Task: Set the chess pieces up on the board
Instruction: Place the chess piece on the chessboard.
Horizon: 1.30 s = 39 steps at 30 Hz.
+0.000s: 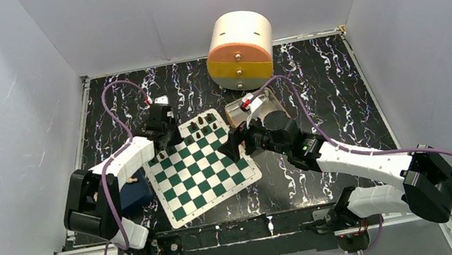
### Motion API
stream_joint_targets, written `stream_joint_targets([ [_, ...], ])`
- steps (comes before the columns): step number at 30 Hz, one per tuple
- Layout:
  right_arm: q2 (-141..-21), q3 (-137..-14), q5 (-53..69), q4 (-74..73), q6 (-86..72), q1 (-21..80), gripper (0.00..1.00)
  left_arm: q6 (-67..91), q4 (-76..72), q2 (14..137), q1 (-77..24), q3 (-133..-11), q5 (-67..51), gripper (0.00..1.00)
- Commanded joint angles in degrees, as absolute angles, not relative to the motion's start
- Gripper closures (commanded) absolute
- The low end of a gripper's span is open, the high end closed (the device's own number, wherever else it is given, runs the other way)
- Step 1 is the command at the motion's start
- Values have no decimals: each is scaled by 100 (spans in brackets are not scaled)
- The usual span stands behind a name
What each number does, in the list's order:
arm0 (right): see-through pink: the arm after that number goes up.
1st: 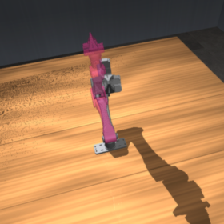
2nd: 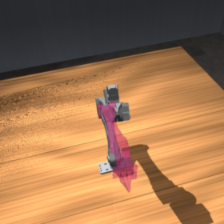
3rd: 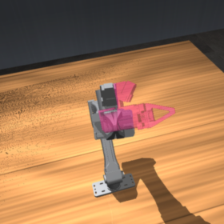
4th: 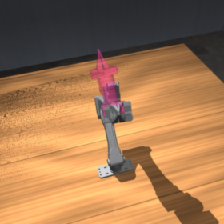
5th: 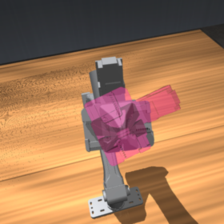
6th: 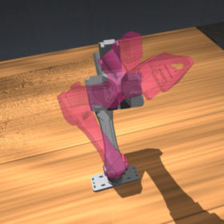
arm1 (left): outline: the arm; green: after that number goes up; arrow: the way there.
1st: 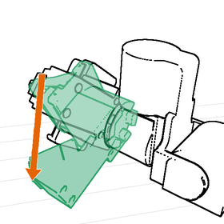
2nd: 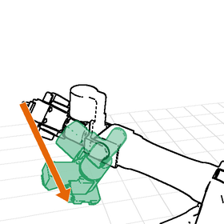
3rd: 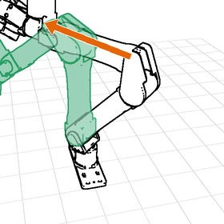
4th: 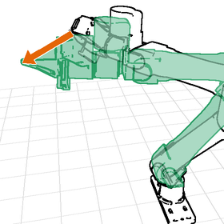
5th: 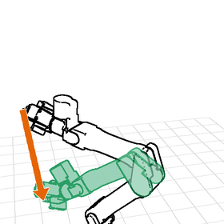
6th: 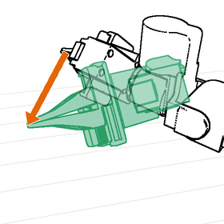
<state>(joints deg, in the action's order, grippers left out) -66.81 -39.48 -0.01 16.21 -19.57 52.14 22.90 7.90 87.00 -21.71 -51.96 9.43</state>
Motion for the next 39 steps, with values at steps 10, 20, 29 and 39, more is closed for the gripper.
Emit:
stream_joint_targets([
  [10, -6671, -4034, -166, 1697, -1864, 5192, 1, 2360, 213, 8882, -2188, -4816, 995, 97],
  [20, -6652, -4060, -201, 1640, -1819, 5194, 1, 2332, 69, 8975, -2188, -4798, 967, 96],
  [29, -6696, -4078, -193, 1635, -1808, 5194, 1, 2364, 55, 9044, -2188, -4755, 1020, 90],
  [39, -6723, -4078, -219, 1623, -1808, 5189, 1, 2329, 287, 8964, -2188, -4903, 1140, 73],
])
